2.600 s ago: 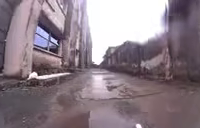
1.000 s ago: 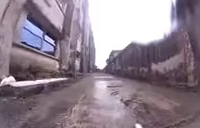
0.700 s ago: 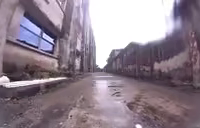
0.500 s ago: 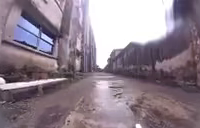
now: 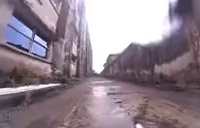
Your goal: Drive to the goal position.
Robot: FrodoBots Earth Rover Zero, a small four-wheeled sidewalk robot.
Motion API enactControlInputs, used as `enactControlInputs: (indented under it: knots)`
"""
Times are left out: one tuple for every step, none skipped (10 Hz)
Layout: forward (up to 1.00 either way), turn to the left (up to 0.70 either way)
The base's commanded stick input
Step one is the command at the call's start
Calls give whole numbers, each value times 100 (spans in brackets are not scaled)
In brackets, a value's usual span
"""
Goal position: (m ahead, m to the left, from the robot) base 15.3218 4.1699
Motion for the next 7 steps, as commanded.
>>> enactControlInputs:
  knots:
    - [70,0]
    - [70,0]
    - [70,0]
    - [70,0]
    - [70,0]
    - [70,-19]
    - [70,-35]
